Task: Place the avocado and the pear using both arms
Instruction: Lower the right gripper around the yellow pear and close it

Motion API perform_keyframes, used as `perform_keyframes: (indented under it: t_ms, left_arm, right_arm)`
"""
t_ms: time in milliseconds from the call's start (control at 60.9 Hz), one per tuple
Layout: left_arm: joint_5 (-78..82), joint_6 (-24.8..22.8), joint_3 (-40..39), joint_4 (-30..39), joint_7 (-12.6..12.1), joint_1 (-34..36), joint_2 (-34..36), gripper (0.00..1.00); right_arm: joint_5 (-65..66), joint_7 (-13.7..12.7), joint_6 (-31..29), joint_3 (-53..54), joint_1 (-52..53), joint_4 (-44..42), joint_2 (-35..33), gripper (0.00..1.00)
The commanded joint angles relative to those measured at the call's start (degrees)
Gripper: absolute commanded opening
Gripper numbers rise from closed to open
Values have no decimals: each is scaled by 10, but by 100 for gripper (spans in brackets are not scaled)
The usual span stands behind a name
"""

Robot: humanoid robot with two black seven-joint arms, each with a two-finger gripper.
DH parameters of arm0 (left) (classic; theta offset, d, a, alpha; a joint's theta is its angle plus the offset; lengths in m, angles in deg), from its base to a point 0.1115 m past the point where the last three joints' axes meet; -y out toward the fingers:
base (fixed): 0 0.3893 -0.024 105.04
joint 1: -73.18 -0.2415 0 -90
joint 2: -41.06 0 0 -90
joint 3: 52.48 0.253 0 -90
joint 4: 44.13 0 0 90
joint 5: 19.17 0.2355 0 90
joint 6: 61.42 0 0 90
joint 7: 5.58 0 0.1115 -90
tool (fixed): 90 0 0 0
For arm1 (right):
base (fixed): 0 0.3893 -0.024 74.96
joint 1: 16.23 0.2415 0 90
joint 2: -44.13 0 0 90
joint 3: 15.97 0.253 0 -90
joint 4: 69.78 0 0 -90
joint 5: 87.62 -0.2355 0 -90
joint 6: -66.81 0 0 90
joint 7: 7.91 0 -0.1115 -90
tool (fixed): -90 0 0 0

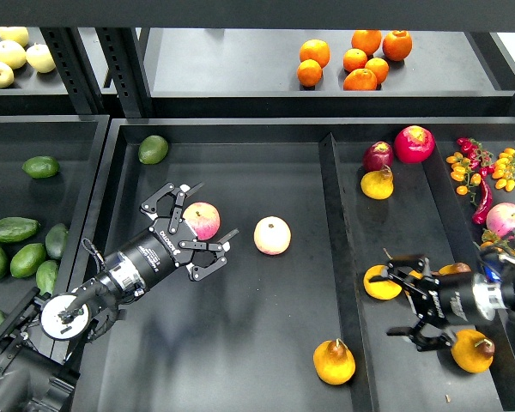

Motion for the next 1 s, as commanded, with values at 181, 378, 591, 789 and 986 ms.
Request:
perform_keyframes:
  t_ms: [181, 378, 591, 789, 986]
  left_arm:
    - [0, 0, 0, -1, 0, 0, 0, 99]
    - [0, 0, 0, -2, 0, 0, 0, 99]
    - [0, 0, 0, -2, 0, 0, 0, 99]
    - [0, 0, 0, -2, 0, 0, 0, 99]
    - [0, 0, 0, -2, 0, 0, 0, 99]
  right_arm:
    - [13, 0, 0, -23, -9, -35, 34, 98]
    - [30, 0, 0, -23, -24, -56, 67, 98]
    - [40, 0, 0, -20, -32, -82, 100, 98]
    - [40, 0, 0, -20, -32, -99, 120, 98]
    - [41, 0, 0, -17, -37, -114, 137, 98]
